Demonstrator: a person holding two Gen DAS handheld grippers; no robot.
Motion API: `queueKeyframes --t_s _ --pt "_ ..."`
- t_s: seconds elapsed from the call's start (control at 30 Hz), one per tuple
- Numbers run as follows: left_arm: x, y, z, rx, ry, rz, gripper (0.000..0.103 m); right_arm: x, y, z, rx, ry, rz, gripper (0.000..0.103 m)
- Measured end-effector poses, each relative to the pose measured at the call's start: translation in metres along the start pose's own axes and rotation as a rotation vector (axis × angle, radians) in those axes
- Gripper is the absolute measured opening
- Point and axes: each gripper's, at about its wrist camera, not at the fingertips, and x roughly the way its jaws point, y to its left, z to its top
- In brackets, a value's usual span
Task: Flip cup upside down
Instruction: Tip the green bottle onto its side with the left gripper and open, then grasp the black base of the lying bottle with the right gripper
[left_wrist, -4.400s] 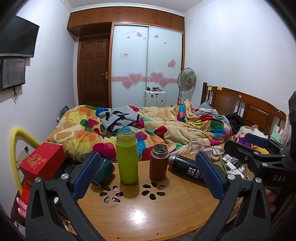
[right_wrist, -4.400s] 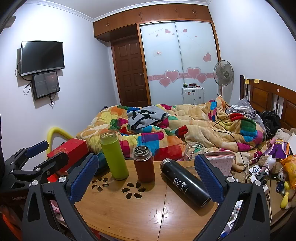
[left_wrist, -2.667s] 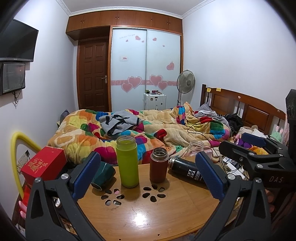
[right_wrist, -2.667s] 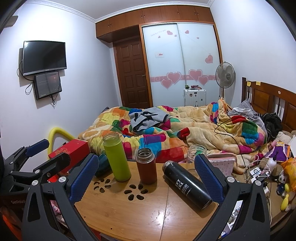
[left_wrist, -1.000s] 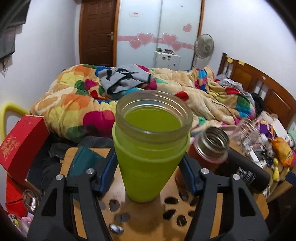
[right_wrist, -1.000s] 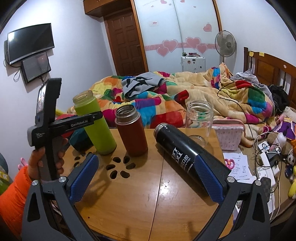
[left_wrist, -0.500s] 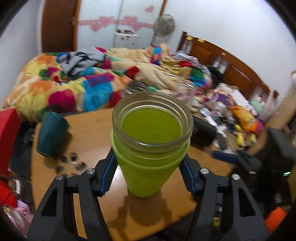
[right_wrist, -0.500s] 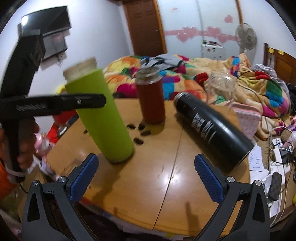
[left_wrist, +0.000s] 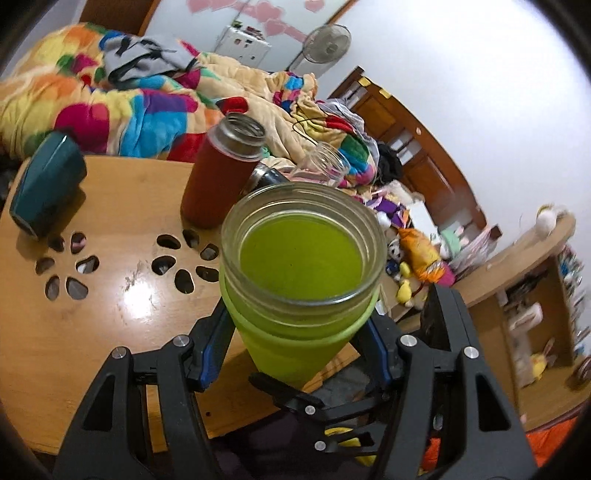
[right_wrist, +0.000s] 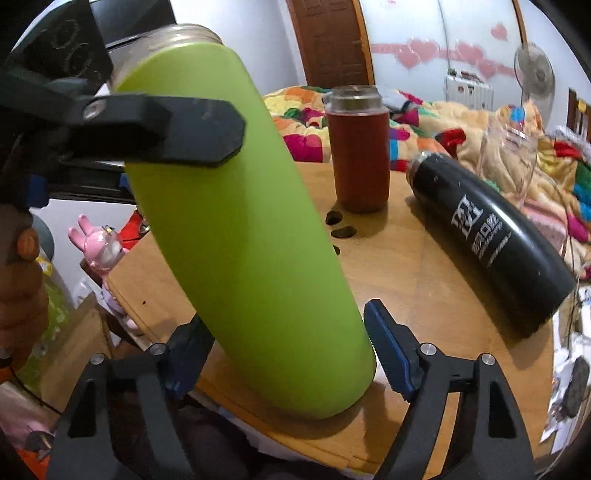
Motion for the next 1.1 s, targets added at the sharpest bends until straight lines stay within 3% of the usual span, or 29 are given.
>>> queueKeyframes --t_s 0.1,0.2,0.4,0.67,0.8,0.93,1.1 --pt "-0.002 0.011 0.001 -0.036 -0.021 -0.005 0.062 0.001 0.008 0.000 -0.036 -0.013 -0.026 0.075" --pt "0.000 0.018 0.001 -0.042 -0.047 0.069 0.065 0.001 0.012 -0.001 -0.057 -0.026 -0.035 0.072" --pt "0.016 0.047 -0.003 -0.111 -0.045 0.115 0.067 0.004 0.013 -0.003 -0.040 -0.045 0.002 0.065" --pt "0.020 0.034 -0.003 0.012 -0.076 0.201 0.064 0.013 0.003 -0.005 0.008 -0.037 0.003 0.063" --pt "0.022 0.018 0.002 0.079 -0.099 0.210 0.051 0.013 0.002 -0.006 0.027 -0.033 0.017 0.063" --pt "0.036 -0.005 -0.005 0.194 -0.068 0.255 0.030 0.011 -0.001 -0.008 0.066 -0.029 0.033 0.063" --pt "0.045 -0.010 -0.011 0.228 -0.060 0.297 0.021 0.007 0.000 -0.022 0.076 -0.004 0.005 0.064"
